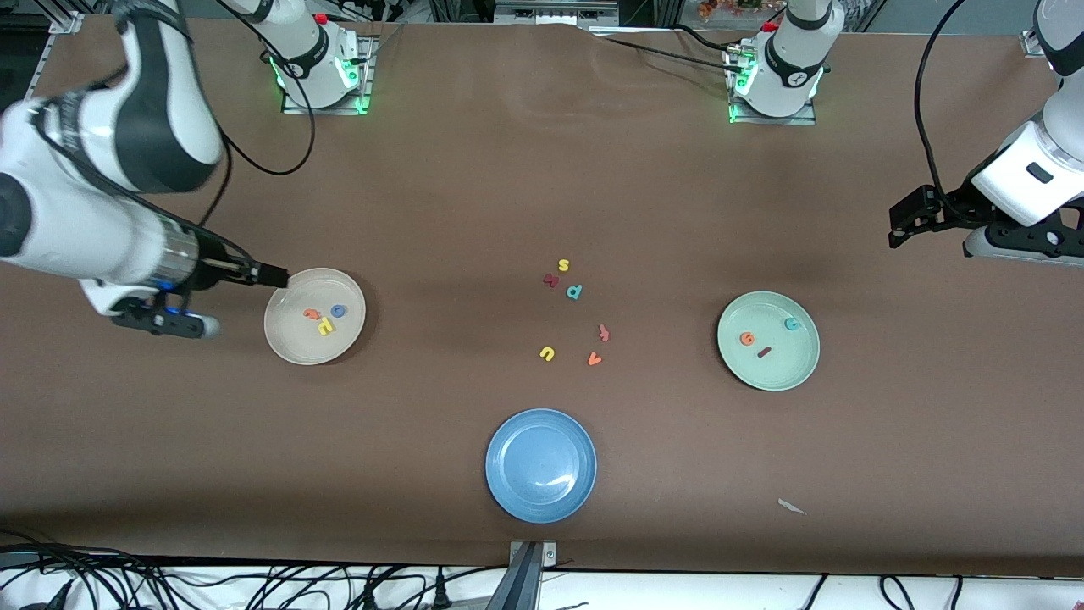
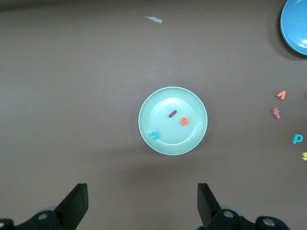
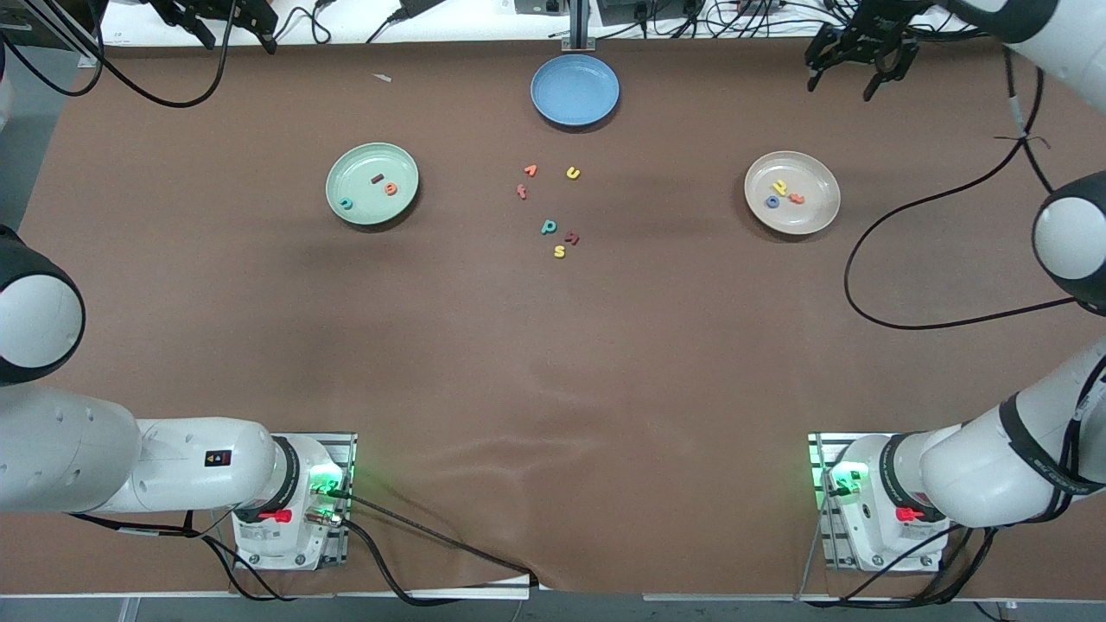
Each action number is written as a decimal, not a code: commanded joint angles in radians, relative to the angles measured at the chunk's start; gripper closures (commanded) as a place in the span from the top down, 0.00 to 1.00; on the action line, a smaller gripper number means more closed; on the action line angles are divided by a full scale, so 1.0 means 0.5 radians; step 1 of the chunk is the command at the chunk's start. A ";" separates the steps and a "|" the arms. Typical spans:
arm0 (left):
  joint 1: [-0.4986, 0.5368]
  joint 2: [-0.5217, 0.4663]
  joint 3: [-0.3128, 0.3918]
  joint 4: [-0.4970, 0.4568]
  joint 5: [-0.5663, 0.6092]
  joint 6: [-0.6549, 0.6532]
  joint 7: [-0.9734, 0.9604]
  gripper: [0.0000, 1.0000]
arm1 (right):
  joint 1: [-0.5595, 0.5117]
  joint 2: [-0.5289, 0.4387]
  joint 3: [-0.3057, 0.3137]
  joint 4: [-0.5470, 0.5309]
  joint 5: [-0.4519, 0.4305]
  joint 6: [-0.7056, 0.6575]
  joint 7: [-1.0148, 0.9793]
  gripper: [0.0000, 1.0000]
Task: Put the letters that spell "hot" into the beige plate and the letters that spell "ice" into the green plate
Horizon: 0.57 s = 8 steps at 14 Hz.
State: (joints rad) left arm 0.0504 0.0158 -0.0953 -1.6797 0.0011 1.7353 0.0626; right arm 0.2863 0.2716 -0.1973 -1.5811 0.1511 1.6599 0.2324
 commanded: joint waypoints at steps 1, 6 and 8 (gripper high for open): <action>0.000 0.021 -0.006 0.055 0.013 -0.038 -0.012 1.00 | -0.088 -0.126 0.134 -0.010 -0.133 -0.071 0.002 1.00; 0.003 0.021 -0.003 0.055 0.013 -0.038 -0.012 1.00 | -0.115 -0.215 0.140 -0.007 -0.158 -0.059 -0.001 1.00; 0.003 0.021 -0.003 0.055 0.016 -0.038 -0.012 1.00 | -0.140 -0.251 0.155 -0.004 -0.173 -0.058 0.002 1.00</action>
State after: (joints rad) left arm 0.0503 0.0163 -0.0953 -1.6792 0.0011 1.7353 0.0626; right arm 0.2463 0.1816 -0.1468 -1.5807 0.0874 1.6380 0.2320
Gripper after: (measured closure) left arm 0.000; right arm 0.000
